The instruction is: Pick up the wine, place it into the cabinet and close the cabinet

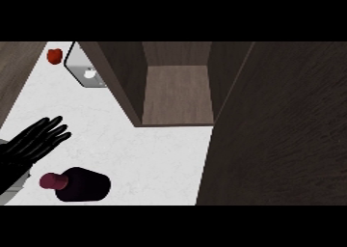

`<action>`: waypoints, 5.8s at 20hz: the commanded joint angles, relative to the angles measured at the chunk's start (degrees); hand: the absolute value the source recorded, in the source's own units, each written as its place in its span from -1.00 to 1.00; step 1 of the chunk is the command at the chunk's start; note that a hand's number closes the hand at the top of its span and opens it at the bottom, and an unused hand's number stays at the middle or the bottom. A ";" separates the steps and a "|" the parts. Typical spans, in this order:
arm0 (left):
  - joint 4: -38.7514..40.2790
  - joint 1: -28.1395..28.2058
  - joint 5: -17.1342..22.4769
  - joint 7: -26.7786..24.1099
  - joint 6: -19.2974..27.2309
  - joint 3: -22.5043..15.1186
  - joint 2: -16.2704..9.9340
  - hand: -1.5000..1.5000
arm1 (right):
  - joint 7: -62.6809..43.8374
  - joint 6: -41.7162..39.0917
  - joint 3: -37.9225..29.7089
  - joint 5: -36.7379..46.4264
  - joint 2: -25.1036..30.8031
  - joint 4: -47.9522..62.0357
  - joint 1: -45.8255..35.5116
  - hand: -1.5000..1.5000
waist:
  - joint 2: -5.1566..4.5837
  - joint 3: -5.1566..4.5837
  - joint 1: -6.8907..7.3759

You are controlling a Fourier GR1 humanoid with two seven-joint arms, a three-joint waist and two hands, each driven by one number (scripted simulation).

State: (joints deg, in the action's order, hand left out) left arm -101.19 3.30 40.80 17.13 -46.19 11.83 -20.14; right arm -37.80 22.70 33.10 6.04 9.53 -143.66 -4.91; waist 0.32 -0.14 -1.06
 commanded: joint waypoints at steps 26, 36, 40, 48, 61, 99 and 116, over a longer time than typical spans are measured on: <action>36.20 -7.93 -43.90 -38.87 -6.31 1.95 5.80 -1.00 | -0.75 5.79 4.48 5.91 9.56 -10.17 1.34 -1.00 | -0.18 0.01 -0.54; 48.35 -9.83 -44.48 -44.13 -8.94 -2.31 2.86 -1.00 | -3.77 8.93 5.14 7.20 10.37 -8.87 -2.53 -1.00 | -0.09 -0.05 -0.70; 51.13 -11.35 -43.91 -45.62 -10.18 -3.65 1.72 -1.00 | -2.82 9.53 5.77 7.10 11.56 -8.92 -1.99 -1.00 | -0.04 -0.04 -0.62; 54.86 -11.53 -47.40 -53.62 -5.15 -9.44 4.11 -1.00 | 2.09 11.33 8.55 7.23 10.93 -4.77 -1.60 -1.00 | -0.07 -0.05 -0.32; 58.71 -13.23 -44.78 -58.73 -1.89 -12.18 3.47 1.00 | -1.71 12.72 4.40 4.81 14.97 -8.44 -3.41 -1.00 | -0.10 -0.07 -0.46; 15.54 0.04 -30.82 -38.23 43.14 -27.55 20.13 1.00 | 11.91 16.60 9.53 3.62 23.34 -12.53 10.47 -1.00 | 0.11 0.14 -0.20; 23.82 -14.37 -35.48 -35.66 56.53 -25.14 19.36 1.00 | 10.99 17.77 7.19 1.78 26.15 -14.10 10.81 -1.00 | -0.08 0.07 -0.24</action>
State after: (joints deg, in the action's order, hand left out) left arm -80.15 -8.68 6.02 -17.77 10.22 -14.89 -0.48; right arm -21.85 40.12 39.68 5.13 33.97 -144.14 2.18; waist 0.25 -0.04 -1.19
